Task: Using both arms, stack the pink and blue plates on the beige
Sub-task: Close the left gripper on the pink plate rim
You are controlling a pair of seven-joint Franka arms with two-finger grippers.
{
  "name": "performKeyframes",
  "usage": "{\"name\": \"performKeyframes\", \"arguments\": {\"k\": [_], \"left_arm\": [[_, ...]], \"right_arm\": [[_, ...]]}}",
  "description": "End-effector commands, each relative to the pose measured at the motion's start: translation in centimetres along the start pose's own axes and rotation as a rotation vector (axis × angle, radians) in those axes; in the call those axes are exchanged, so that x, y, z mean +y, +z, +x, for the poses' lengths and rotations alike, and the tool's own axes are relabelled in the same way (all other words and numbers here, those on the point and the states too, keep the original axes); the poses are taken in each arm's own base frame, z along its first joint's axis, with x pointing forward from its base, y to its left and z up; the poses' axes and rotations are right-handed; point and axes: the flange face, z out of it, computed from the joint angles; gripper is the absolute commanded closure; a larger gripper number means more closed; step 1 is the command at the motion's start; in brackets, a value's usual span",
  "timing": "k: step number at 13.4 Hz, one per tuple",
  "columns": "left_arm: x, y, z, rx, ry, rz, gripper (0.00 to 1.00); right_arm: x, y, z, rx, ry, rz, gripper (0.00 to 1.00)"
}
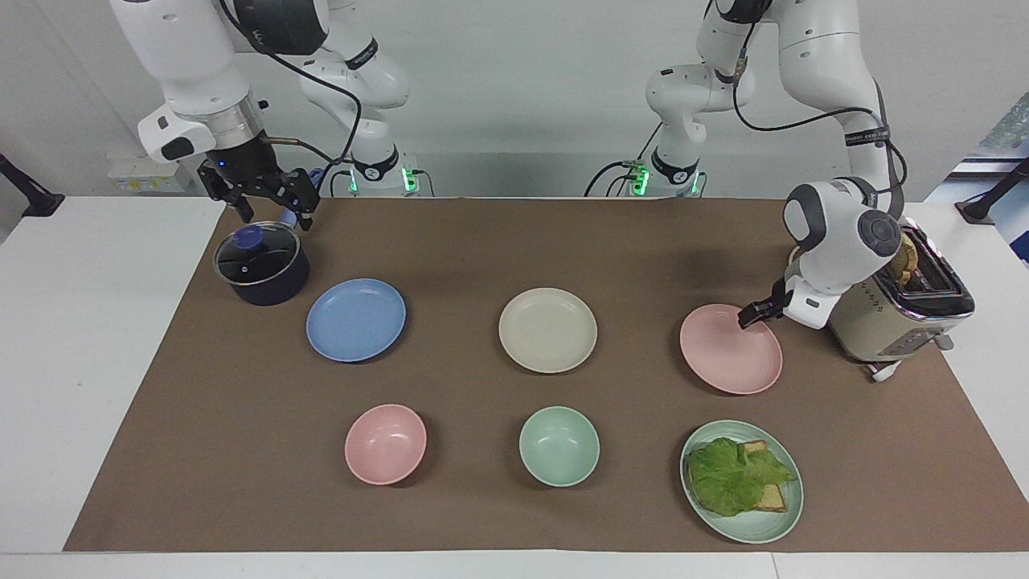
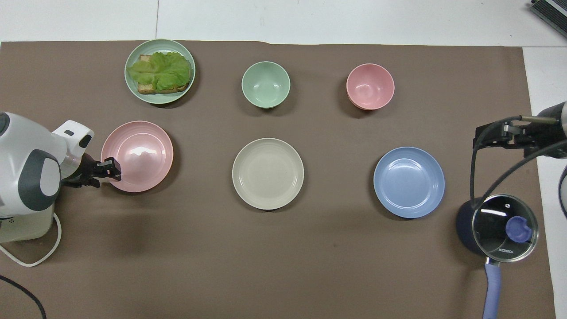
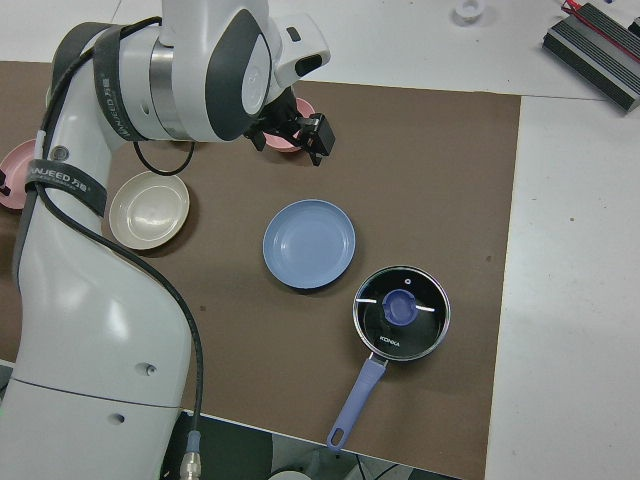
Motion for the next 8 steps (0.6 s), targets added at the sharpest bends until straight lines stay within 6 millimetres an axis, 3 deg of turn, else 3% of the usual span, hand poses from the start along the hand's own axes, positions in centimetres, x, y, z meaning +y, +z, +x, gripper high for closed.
{"name": "performKeyframes", "arguments": {"k": [1,4,8], "left_arm": [[-0.1,-0.6,-0.7,0.016,-0.018,-0.011,1.00],[0.5,-2.1,-0.5,-0.017,-0.007,-0.020,1.00],[2.0,-7.7,-0.1,-0.091,-0.015,-0.077,1.00]], "right_arm": [[0.6,0.0,-0.5,0.011,-0.026,0.027,0.00],[0.6,0.0,-0.5,0.011,-0.026,0.026,0.00],[0.6,-0.1,-0.6,0.013,-0.026,0.027,0.00]]}}
